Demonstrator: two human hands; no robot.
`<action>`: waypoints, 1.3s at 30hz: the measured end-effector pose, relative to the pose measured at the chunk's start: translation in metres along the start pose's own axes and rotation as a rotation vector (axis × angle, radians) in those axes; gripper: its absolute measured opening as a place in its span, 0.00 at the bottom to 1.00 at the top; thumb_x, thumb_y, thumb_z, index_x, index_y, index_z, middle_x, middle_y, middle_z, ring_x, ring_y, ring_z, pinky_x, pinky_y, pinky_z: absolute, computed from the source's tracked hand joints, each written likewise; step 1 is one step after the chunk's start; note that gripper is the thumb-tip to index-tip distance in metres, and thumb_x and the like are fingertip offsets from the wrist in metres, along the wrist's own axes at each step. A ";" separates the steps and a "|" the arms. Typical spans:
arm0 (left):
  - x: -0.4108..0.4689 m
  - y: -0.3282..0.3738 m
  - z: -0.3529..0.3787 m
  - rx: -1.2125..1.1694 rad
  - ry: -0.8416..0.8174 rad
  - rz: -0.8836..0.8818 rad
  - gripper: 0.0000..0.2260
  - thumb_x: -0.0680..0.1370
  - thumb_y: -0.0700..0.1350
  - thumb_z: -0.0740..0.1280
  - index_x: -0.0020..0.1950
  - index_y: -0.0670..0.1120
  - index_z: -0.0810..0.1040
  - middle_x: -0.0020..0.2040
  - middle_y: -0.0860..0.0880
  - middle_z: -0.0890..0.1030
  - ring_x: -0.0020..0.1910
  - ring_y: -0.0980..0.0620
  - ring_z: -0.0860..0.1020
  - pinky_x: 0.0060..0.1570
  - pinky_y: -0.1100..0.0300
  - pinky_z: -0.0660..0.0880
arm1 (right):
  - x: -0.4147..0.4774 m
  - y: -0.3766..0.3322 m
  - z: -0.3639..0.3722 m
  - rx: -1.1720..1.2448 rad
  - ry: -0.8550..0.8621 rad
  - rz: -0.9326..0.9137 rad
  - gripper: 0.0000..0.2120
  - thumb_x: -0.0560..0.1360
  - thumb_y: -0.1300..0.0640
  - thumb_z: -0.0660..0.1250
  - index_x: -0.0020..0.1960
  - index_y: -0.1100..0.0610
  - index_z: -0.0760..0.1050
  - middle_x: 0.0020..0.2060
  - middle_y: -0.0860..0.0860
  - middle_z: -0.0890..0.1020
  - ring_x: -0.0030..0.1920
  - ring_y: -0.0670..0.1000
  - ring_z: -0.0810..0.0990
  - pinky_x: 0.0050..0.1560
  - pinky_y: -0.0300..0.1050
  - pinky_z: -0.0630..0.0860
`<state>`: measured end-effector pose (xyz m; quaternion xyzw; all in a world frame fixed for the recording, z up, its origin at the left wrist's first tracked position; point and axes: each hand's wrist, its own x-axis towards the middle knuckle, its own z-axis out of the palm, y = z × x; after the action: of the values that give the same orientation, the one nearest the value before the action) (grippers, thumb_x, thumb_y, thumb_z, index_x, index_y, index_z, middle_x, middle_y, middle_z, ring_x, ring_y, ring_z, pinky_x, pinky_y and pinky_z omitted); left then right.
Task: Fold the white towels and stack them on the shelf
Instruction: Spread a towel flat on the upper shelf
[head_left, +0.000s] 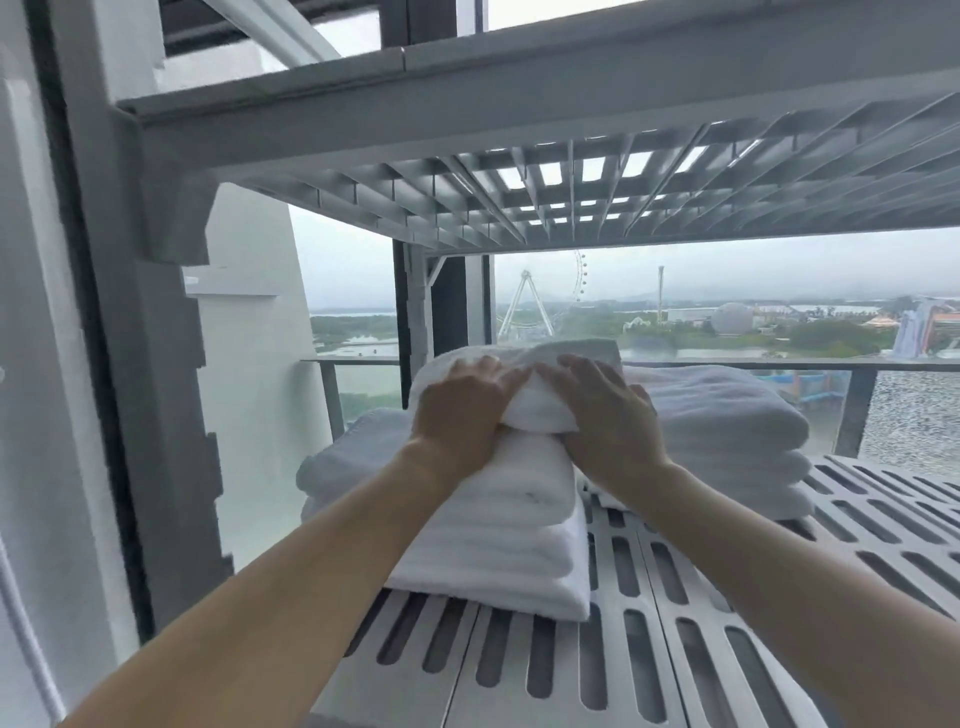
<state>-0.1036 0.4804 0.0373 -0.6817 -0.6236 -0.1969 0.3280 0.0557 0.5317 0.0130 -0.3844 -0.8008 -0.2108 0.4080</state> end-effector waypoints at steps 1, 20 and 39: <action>-0.001 0.001 -0.002 -0.006 0.007 0.005 0.25 0.78 0.40 0.60 0.72 0.57 0.60 0.67 0.50 0.69 0.66 0.45 0.66 0.56 0.46 0.74 | 0.001 -0.003 -0.003 -0.006 -0.005 0.013 0.26 0.71 0.61 0.66 0.67 0.48 0.69 0.64 0.49 0.73 0.63 0.54 0.71 0.55 0.54 0.72; -0.068 0.020 -0.070 -0.106 0.563 0.163 0.31 0.63 0.29 0.72 0.62 0.50 0.77 0.55 0.46 0.80 0.55 0.44 0.78 0.41 0.51 0.79 | -0.054 -0.047 -0.087 -0.048 0.503 -0.025 0.21 0.65 0.62 0.61 0.58 0.53 0.73 0.54 0.54 0.78 0.55 0.59 0.74 0.48 0.53 0.72; -0.096 0.175 -0.072 -0.248 0.503 0.292 0.29 0.61 0.31 0.76 0.59 0.52 0.80 0.52 0.48 0.81 0.52 0.45 0.80 0.41 0.53 0.79 | -0.180 0.044 -0.153 -0.050 0.366 0.122 0.23 0.62 0.61 0.59 0.57 0.53 0.69 0.54 0.56 0.77 0.52 0.59 0.74 0.49 0.54 0.74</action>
<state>0.0638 0.3597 -0.0121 -0.7289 -0.3897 -0.3846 0.4111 0.2325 0.3796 -0.0446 -0.3975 -0.6831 -0.2721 0.5490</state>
